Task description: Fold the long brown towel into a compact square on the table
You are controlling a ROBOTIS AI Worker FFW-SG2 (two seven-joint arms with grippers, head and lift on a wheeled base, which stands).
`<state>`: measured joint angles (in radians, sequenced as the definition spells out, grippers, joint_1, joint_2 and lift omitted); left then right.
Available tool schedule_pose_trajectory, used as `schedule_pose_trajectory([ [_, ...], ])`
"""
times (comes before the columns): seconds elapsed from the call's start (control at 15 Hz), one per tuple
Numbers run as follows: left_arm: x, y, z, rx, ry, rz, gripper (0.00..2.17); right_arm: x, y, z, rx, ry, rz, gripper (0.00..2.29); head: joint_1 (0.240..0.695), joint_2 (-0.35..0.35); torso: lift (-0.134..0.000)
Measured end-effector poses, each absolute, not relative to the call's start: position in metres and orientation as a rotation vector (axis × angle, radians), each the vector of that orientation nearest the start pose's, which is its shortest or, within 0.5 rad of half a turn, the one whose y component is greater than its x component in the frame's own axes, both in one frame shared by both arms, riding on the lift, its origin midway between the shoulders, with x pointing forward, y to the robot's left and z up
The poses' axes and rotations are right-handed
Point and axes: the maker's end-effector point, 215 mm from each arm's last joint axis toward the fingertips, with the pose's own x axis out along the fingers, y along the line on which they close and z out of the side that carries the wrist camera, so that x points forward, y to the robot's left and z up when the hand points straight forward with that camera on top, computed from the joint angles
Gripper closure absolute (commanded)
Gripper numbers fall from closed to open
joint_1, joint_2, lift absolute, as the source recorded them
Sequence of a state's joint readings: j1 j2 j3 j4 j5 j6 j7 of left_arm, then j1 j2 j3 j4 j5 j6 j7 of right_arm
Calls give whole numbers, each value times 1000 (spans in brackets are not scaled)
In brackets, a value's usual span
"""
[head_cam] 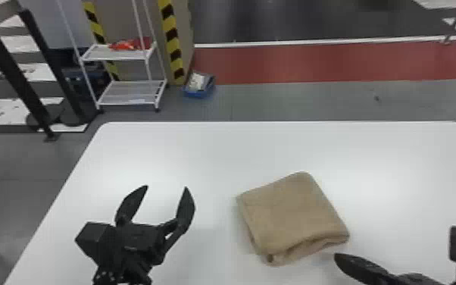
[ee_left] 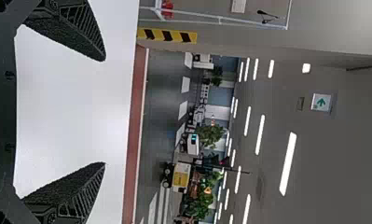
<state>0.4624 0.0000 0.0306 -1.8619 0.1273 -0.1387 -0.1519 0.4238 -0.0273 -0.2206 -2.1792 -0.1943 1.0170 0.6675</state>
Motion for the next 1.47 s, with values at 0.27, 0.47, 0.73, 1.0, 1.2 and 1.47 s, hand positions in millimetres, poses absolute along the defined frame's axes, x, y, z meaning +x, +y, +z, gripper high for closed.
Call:
schedule_pose_trajectory([
  [0.27,449,217,-376,-113,25,-106,80,404,-166,-471,380,755,496,2128,695,68,-111],
  [0.47,454,216,-375,-113,28,-111,80,441,-159,-473,339,752,471,2128,695,68,-111],
  [0.73,457,214,-376,-116,29,-118,80,501,-137,-467,270,689,465,2128,695,86,-111],
  [1.0,466,210,-378,-120,30,-129,80,547,-117,-459,206,617,464,2128,695,101,-111],
  [1.2,472,205,-380,-123,32,-138,80,565,-112,-454,164,578,461,2128,695,100,-111],
  [1.47,472,207,-383,-125,37,-137,80,568,-136,-446,171,539,417,2128,695,82,-111],
])
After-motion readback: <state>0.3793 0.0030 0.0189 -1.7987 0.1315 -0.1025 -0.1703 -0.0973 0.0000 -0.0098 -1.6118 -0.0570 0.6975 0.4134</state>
